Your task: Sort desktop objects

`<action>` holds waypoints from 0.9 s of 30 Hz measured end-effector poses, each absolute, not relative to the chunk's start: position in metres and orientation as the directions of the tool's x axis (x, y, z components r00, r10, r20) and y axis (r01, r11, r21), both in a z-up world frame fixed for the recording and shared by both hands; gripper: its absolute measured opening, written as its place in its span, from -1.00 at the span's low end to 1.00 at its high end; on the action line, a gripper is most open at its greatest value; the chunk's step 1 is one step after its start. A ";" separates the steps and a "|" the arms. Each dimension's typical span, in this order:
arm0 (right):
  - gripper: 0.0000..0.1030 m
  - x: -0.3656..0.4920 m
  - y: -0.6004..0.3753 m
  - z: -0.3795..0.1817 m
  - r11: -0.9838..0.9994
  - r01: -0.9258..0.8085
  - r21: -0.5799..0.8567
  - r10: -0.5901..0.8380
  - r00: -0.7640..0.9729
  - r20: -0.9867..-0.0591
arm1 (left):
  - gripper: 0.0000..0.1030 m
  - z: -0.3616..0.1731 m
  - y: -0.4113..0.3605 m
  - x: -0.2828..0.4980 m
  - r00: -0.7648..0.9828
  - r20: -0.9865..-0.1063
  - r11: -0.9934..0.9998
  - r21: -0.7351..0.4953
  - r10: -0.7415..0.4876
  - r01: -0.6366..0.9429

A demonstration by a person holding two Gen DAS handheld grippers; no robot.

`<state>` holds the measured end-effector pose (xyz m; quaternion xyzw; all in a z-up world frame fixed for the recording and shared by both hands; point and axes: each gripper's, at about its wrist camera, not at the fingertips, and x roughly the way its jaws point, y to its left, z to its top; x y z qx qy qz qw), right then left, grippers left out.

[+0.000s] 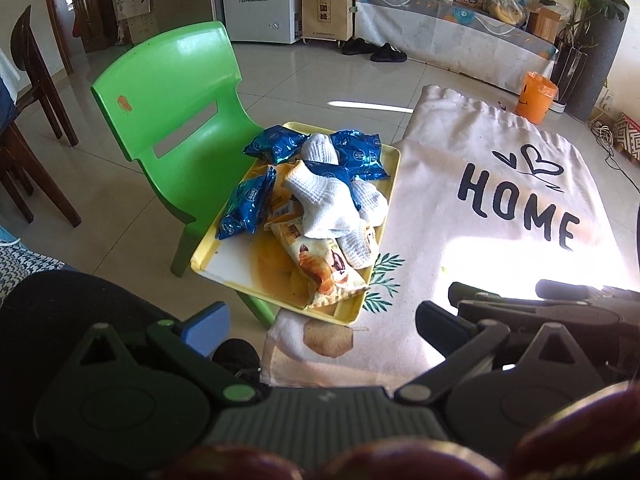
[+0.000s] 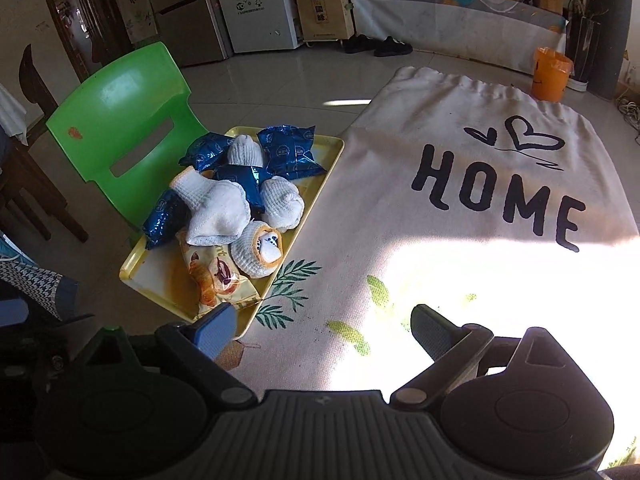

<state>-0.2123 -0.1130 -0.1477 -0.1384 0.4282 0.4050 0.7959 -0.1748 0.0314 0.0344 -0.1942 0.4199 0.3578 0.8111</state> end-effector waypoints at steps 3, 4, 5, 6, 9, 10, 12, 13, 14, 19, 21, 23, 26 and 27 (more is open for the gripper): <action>0.86 -0.217 -0.108 -0.136 0.626 -0.774 0.089 0.520 0.331 -0.787 | 0.99 0.037 0.031 -0.178 0.396 -0.816 0.665 -0.020 0.421 -0.747; 0.86 -0.219 -0.107 -0.133 0.627 -0.776 0.067 0.510 0.344 -0.789 | 0.99 0.038 0.032 -0.179 0.397 -0.816 0.663 -0.023 0.420 -0.748; 0.86 -0.221 -0.105 -0.130 0.625 -0.779 0.045 0.501 0.356 -0.789 | 0.99 0.039 0.033 -0.181 0.400 -0.816 0.663 -0.027 0.418 -0.748; 0.86 -0.222 -0.104 -0.128 0.622 -0.782 0.034 0.499 0.363 -0.787 | 0.99 0.040 0.033 -0.182 0.402 -0.814 0.664 -0.029 0.418 -0.747; 0.87 -0.223 -0.104 -0.125 0.616 -0.787 0.036 0.506 0.360 -0.784 | 0.99 0.042 0.031 -0.185 0.405 -0.810 0.668 -0.023 0.423 -0.744; 0.87 -0.222 -0.104 -0.125 0.622 -0.782 0.040 0.502 0.359 -0.786 | 0.99 0.043 0.030 -0.185 0.408 -0.810 0.671 -0.024 0.422 -0.741; 0.87 -0.221 -0.105 -0.123 0.640 -0.768 0.042 0.494 0.369 -0.787 | 0.99 0.043 0.029 -0.186 0.409 -0.812 0.675 -0.026 0.416 -0.738; 0.87 -0.221 -0.107 -0.122 0.647 -0.761 0.048 0.495 0.371 -0.785 | 0.99 0.043 0.029 -0.187 0.410 -0.814 0.676 -0.029 0.412 -0.736; 0.87 -0.220 -0.108 -0.121 0.652 -0.756 0.058 0.499 0.370 -0.784 | 0.99 0.043 0.028 -0.187 0.411 -0.815 0.678 -0.031 0.409 -0.735; 0.87 -0.219 -0.110 -0.112 0.672 -0.736 0.081 0.504 0.375 -0.778 | 0.99 0.045 0.026 -0.189 0.411 -0.813 0.683 -0.023 0.412 -0.730; 0.87 -0.221 -0.109 -0.108 0.668 -0.740 0.081 0.509 0.376 -0.774 | 0.99 0.046 0.026 -0.190 0.411 -0.813 0.684 -0.021 0.413 -0.729; 0.87 -0.224 -0.106 -0.104 0.657 -0.749 0.079 0.514 0.369 -0.774 | 0.99 0.046 0.026 -0.190 0.413 -0.814 0.684 -0.025 0.409 -0.729; 0.87 -0.231 -0.102 -0.101 0.630 -0.773 0.070 0.525 0.359 -0.772 | 0.99 0.046 0.026 -0.191 0.410 -0.817 0.682 -0.028 0.405 -0.731; 0.87 -0.233 -0.101 -0.100 0.620 -0.782 0.068 0.531 0.353 -0.770 | 0.99 0.046 0.026 -0.192 0.410 -0.818 0.683 -0.029 0.403 -0.730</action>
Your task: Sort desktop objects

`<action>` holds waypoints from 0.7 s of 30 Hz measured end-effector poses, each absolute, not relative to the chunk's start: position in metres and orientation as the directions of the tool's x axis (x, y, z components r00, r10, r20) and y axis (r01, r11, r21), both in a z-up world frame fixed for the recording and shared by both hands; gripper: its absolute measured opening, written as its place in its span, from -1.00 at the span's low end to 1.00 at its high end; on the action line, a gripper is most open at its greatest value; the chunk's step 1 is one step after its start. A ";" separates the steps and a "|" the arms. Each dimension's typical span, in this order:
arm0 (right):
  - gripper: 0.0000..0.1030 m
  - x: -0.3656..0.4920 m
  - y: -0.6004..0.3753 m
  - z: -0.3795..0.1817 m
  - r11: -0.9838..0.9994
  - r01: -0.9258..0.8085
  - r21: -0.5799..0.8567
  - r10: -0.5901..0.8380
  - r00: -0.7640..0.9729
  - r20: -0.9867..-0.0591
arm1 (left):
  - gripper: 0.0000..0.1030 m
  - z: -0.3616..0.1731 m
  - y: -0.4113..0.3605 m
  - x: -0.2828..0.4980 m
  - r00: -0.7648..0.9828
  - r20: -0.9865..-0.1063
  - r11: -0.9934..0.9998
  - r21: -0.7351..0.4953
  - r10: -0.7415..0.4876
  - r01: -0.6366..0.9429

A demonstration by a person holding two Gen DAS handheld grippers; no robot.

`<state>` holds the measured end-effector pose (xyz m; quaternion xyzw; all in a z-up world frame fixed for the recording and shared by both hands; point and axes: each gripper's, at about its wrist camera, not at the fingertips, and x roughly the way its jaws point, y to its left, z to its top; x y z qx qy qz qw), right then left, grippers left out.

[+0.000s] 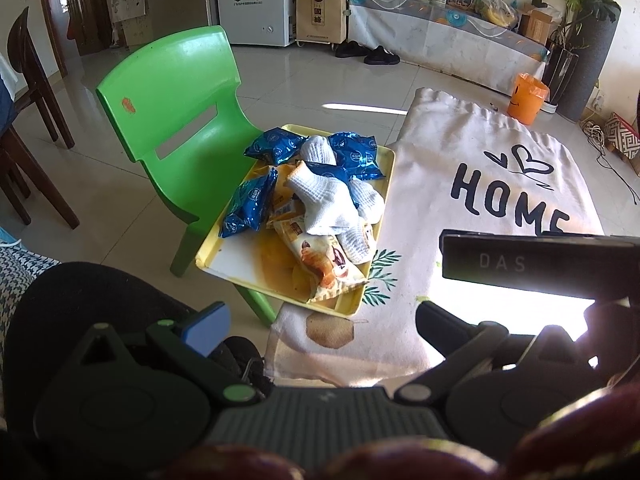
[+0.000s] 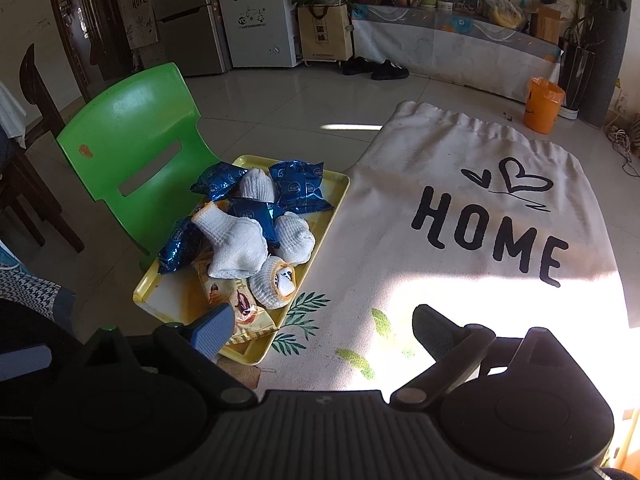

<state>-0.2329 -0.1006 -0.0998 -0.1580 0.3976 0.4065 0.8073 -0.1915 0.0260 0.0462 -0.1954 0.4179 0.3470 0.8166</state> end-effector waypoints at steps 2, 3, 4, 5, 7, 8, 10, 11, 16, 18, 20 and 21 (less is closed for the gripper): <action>0.87 -0.236 -0.099 -0.099 0.610 -0.790 0.068 0.536 0.348 -0.769 | 0.99 0.046 0.026 -0.192 0.407 -0.821 0.683 -0.028 0.401 -0.729; 0.88 -0.237 -0.098 -0.099 0.607 -0.792 0.068 0.537 0.345 -0.770 | 0.99 0.045 0.026 -0.193 0.405 -0.822 0.683 -0.026 0.401 -0.730; 0.88 -0.237 -0.097 -0.099 0.607 -0.792 0.066 0.536 0.346 -0.770 | 0.99 0.045 0.026 -0.193 0.405 -0.822 0.684 -0.025 0.401 -0.729; 0.88 -0.238 -0.097 -0.099 0.607 -0.792 0.065 0.535 0.347 -0.770 | 0.99 0.045 0.026 -0.194 0.405 -0.822 0.684 -0.026 0.400 -0.729; 0.88 -0.238 -0.096 -0.099 0.611 -0.789 0.062 0.531 0.350 -0.771 | 0.99 0.045 0.026 -0.194 0.405 -0.824 0.683 -0.029 0.397 -0.730; 0.88 -0.238 -0.096 -0.099 0.613 -0.787 0.062 0.530 0.352 -0.772 | 0.99 0.045 0.026 -0.194 0.405 -0.825 0.683 -0.032 0.394 -0.730; 0.88 -0.238 -0.095 -0.099 0.615 -0.786 0.064 0.529 0.352 -0.772 | 0.99 0.045 0.025 -0.195 0.405 -0.826 0.683 -0.034 0.393 -0.730; 0.88 -0.238 -0.095 -0.099 0.616 -0.785 0.065 0.529 0.351 -0.772 | 0.99 0.045 0.025 -0.195 0.405 -0.826 0.683 -0.033 0.392 -0.729; 0.88 -0.241 -0.092 -0.099 0.610 -0.790 0.066 0.531 0.346 -0.774 | 0.99 0.044 0.024 -0.194 0.402 -0.829 0.687 -0.029 0.389 -0.726; 0.88 -0.242 -0.090 -0.099 0.606 -0.793 0.068 0.532 0.340 -0.776 | 0.99 0.044 0.025 -0.195 0.401 -0.831 0.686 -0.033 0.385 -0.727; 0.88 -0.244 -0.087 -0.100 0.598 -0.798 0.067 0.533 0.333 -0.778 | 0.99 0.044 0.025 -0.195 0.398 -0.833 0.684 -0.033 0.383 -0.728; 0.88 -0.245 -0.086 -0.100 0.593 -0.803 0.070 0.535 0.328 -0.779 | 0.99 0.044 0.026 -0.195 0.396 -0.835 0.682 -0.034 0.383 -0.731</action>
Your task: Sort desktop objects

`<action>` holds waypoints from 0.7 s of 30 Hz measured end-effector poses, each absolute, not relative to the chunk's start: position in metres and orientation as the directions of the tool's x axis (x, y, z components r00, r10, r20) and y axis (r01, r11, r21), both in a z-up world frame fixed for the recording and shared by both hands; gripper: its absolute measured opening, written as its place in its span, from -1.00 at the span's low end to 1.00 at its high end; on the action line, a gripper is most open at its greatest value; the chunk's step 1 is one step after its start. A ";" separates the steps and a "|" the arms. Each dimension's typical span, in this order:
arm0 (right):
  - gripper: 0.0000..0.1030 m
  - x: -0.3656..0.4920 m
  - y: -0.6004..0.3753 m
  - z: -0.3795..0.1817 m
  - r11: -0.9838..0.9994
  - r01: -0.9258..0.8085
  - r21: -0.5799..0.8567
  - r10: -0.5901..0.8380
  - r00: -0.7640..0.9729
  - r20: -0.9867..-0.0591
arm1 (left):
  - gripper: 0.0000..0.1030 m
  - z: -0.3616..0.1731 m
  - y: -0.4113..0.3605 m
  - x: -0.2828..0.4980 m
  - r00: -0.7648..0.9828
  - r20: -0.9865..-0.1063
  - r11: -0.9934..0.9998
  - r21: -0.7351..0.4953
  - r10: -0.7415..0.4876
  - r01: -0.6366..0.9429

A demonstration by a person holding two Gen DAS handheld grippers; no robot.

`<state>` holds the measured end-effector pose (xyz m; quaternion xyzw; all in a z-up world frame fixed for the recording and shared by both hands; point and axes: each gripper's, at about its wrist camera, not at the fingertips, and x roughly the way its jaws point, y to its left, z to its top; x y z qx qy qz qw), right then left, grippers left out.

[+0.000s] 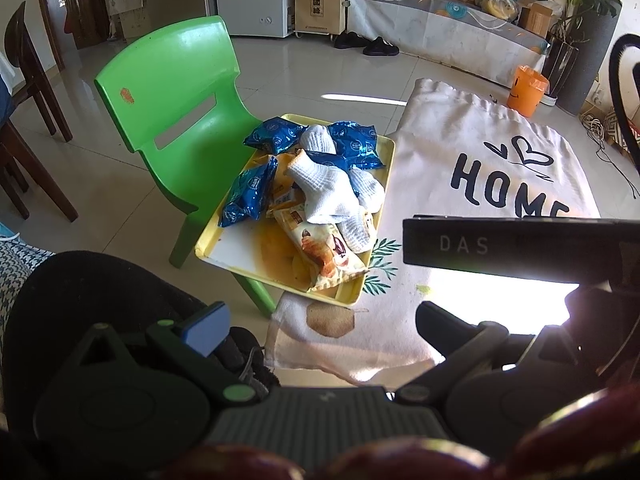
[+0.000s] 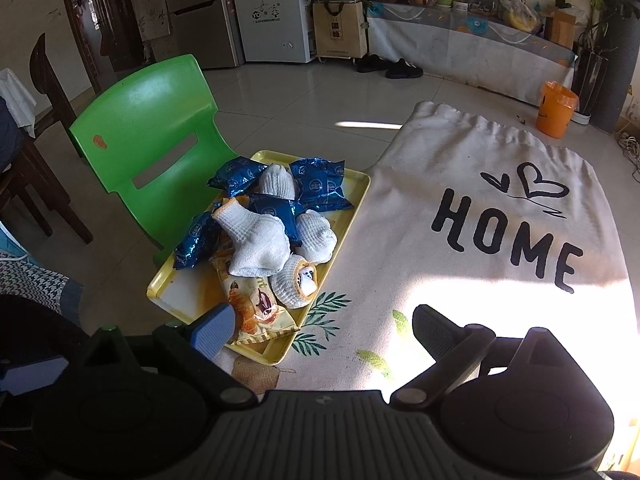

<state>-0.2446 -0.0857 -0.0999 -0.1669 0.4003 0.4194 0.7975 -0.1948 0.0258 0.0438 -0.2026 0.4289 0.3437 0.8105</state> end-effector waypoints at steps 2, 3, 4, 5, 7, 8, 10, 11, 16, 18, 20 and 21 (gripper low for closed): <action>0.88 -0.245 -0.084 -0.100 0.586 -0.807 0.074 0.538 0.319 -0.780 | 0.99 0.044 0.027 -0.195 0.395 -0.835 0.680 -0.036 0.382 -0.732; 0.88 -0.245 -0.084 -0.101 0.586 -0.807 0.074 0.536 0.317 -0.782 | 0.99 0.043 0.028 -0.195 0.394 -0.836 0.680 -0.035 0.383 -0.733; 0.88 -0.244 -0.083 -0.101 0.586 -0.807 0.074 0.535 0.316 -0.784 | 0.99 0.043 0.029 -0.195 0.394 -0.836 0.680 -0.034 0.383 -0.733; 0.88 -0.244 -0.082 -0.102 0.586 -0.807 0.073 0.533 0.316 -0.785 | 0.99 0.042 0.029 -0.194 0.393 -0.836 0.680 -0.034 0.382 -0.733; 0.88 -0.243 -0.081 -0.102 0.583 -0.809 0.071 0.531 0.313 -0.788 | 0.99 0.041 0.029 -0.192 0.393 -0.839 0.683 -0.034 0.378 -0.730; 0.88 -0.242 -0.081 -0.102 0.580 -0.811 0.071 0.532 0.311 -0.788 | 0.99 0.040 0.029 -0.191 0.391 -0.840 0.686 -0.033 0.375 -0.727; 0.88 -0.240 -0.081 -0.102 0.579 -0.812 0.072 0.533 0.310 -0.787 | 0.99 0.038 0.029 -0.187 0.387 -0.843 0.691 -0.025 0.374 -0.722; 0.88 -0.239 -0.080 -0.102 0.578 -0.813 0.071 0.533 0.310 -0.787 | 0.99 0.038 0.029 -0.185 0.385 -0.844 0.693 -0.022 0.374 -0.721; 0.88 -0.227 -0.075 -0.107 0.580 -0.812 0.061 0.525 0.317 -0.790 | 0.99 0.034 0.033 -0.176 0.371 -0.850 0.694 -0.009 0.375 -0.720; 0.88 -0.219 -0.073 -0.110 0.589 -0.806 0.065 0.523 0.318 -0.791 | 0.99 0.031 0.035 -0.172 0.361 -0.855 0.693 -0.001 0.374 -0.721; 0.88 -0.210 -0.072 -0.116 0.598 -0.799 0.065 0.517 0.322 -0.793 | 0.99 0.027 0.038 -0.168 0.349 -0.860 0.692 0.007 0.372 -0.722; 0.88 -0.205 -0.072 -0.119 0.605 -0.793 0.063 0.511 0.326 -0.795 | 0.99 0.025 0.039 -0.166 0.342 -0.863 0.691 0.011 0.371 -0.723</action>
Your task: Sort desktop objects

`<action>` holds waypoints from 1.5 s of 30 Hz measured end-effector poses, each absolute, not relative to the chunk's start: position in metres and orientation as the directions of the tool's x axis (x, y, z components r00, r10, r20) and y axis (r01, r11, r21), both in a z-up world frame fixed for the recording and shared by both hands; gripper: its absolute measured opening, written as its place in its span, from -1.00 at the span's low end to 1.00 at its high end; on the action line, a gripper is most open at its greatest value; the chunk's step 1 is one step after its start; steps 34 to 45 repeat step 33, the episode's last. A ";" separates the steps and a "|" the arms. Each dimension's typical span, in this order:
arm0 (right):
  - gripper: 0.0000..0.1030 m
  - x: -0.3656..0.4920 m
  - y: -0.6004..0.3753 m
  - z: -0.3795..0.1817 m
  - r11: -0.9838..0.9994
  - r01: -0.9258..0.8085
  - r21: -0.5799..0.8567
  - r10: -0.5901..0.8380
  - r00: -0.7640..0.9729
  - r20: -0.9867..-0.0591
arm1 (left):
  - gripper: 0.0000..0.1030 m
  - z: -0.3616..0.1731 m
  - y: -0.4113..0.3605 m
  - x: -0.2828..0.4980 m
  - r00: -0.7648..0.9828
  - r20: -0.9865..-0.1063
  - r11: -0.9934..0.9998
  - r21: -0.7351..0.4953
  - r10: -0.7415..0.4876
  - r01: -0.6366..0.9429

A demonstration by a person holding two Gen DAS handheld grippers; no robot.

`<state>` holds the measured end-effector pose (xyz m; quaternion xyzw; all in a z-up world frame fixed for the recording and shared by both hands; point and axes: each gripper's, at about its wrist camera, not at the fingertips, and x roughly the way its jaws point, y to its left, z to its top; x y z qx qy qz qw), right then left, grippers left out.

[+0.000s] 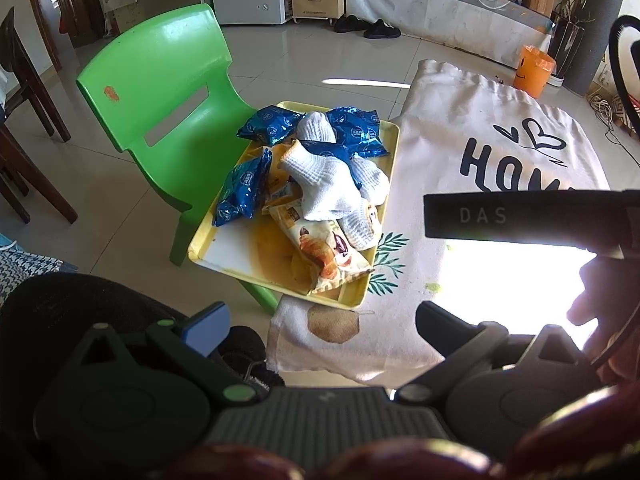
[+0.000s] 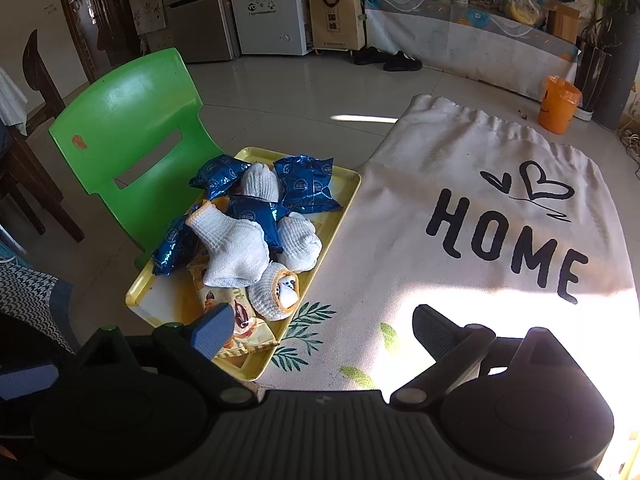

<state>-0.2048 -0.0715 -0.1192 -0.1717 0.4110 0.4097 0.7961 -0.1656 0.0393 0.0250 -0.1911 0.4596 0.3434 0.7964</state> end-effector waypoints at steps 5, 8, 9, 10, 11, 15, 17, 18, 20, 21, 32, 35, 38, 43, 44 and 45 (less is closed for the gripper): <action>0.87 -0.179 -0.068 -0.139 0.639 -0.767 0.068 0.480 0.329 -0.813 | 0.99 0.019 0.045 -0.154 0.321 -0.871 0.692 0.029 0.371 -0.721; 0.87 -0.172 -0.065 -0.146 0.638 -0.767 0.064 0.482 0.333 -0.810 | 0.99 0.016 0.049 -0.148 0.315 -0.875 0.688 0.027 0.368 -0.726; 0.87 -0.170 -0.064 -0.148 0.636 -0.769 0.069 0.488 0.331 -0.808 | 0.99 0.015 0.051 -0.146 0.313 -0.876 0.686 0.027 0.366 -0.727; 0.87 -0.168 -0.063 -0.149 0.634 -0.770 0.077 0.494 0.326 -0.806 | 0.99 0.014 0.052 -0.145 0.310 -0.878 0.685 0.028 0.365 -0.728; 0.87 -0.167 -0.062 -0.151 0.630 -0.771 0.092 0.504 0.316 -0.803 | 0.99 0.013 0.053 -0.143 0.305 -0.879 0.684 0.032 0.366 -0.728; 0.88 -0.164 -0.056 -0.155 0.625 -0.772 0.113 0.514 0.299 -0.804 | 0.99 0.007 0.058 -0.137 0.284 -0.888 0.677 0.041 0.361 -0.735; 0.88 -0.163 -0.053 -0.155 0.614 -0.782 0.108 0.521 0.299 -0.800 | 0.99 0.003 0.061 -0.135 0.271 -0.893 0.672 0.046 0.360 -0.739; 0.88 -0.163 -0.051 -0.155 0.608 -0.787 0.104 0.523 0.298 -0.798 | 0.99 0.002 0.061 -0.134 0.265 -0.895 0.670 0.049 0.359 -0.741; 0.88 -0.163 -0.048 -0.156 0.598 -0.795 0.103 0.526 0.292 -0.799 | 0.99 -0.001 0.063 -0.132 0.256 -0.899 0.666 0.051 0.354 -0.744; 0.88 -0.163 -0.046 -0.158 0.594 -0.798 0.103 0.525 0.287 -0.801 | 0.99 -0.003 0.064 -0.131 0.251 -0.902 0.664 0.051 0.351 -0.746; 0.88 -0.156 -0.033 -0.163 0.566 -0.819 0.093 0.521 0.268 -0.811 | 0.99 -0.010 0.074 -0.119 0.228 -0.912 0.654 0.056 0.341 -0.755; 0.88 -0.155 -0.033 -0.164 0.569 -0.817 0.095 0.519 0.267 -0.812 | 0.99 -0.011 0.075 -0.118 0.227 -0.912 0.653 0.057 0.341 -0.755; 0.88 -0.155 -0.033 -0.164 0.569 -0.817 0.095 0.519 0.267 -0.812 | 0.99 -0.011 0.075 -0.118 0.227 -0.912 0.653 0.057 0.341 -0.755; 0.88 -0.155 -0.033 -0.164 0.569 -0.817 0.095 0.519 0.267 -0.812 | 0.99 -0.011 0.075 -0.118 0.227 -0.912 0.653 0.057 0.341 -0.755; 0.88 -0.155 -0.033 -0.164 0.569 -0.817 0.095 0.519 0.267 -0.812 | 0.99 -0.011 0.075 -0.118 0.227 -0.912 0.653 0.057 0.341 -0.755; 0.88 -0.155 -0.033 -0.164 0.569 -0.817 0.095 0.519 0.267 -0.812 | 0.99 -0.011 0.075 -0.118 0.227 -0.912 0.653 0.057 0.341 -0.755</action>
